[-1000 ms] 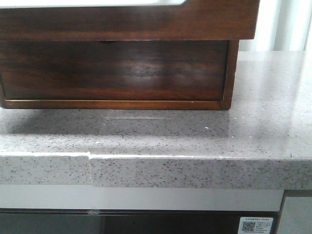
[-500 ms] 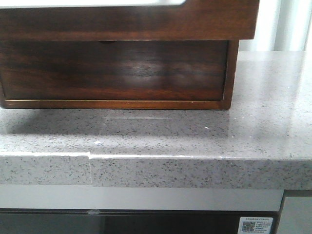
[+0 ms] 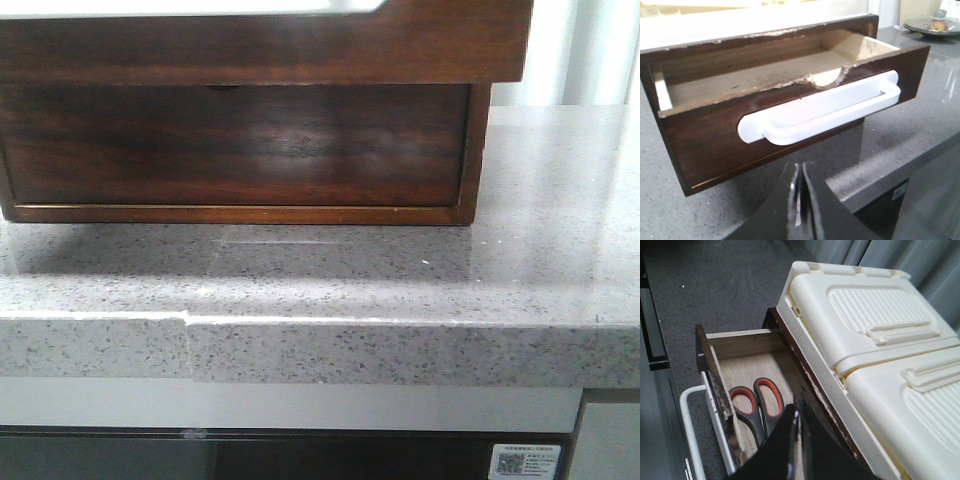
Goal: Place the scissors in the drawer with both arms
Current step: 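Lower the scissors into the drawer, open the right gripper, withdraw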
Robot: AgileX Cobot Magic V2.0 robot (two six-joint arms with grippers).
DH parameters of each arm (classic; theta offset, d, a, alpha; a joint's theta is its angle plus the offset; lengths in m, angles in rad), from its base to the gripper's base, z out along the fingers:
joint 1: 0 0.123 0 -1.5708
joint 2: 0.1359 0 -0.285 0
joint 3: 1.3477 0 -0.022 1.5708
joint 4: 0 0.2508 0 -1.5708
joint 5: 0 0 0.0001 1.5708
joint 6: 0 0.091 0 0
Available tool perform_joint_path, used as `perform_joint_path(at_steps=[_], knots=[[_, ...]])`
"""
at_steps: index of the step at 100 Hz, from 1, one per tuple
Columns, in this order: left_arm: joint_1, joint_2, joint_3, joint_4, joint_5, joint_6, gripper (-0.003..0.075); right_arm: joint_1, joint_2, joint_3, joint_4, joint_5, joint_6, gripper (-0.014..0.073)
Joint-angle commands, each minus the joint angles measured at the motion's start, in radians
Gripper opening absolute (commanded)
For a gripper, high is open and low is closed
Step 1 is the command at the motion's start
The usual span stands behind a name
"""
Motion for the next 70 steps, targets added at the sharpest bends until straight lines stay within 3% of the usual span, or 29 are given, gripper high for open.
perform_joint_path(at_steps=[1,38,70], knots=[[-0.001,0.014,-0.029,-0.028,-0.083,-0.007,-0.0019,-0.003,-0.154,0.082,-0.002,-0.080,0.005,-0.0048],[-0.001,0.014,0.031,-0.025,-0.085,-0.007,-0.0019,-0.037,-0.835,0.699,-0.042,-0.245,0.011,-0.0048],[-0.001,0.014,0.048,-0.027,-0.085,-0.007,-0.0019,-0.062,-1.087,0.837,-0.042,-0.264,0.011,-0.0052]])
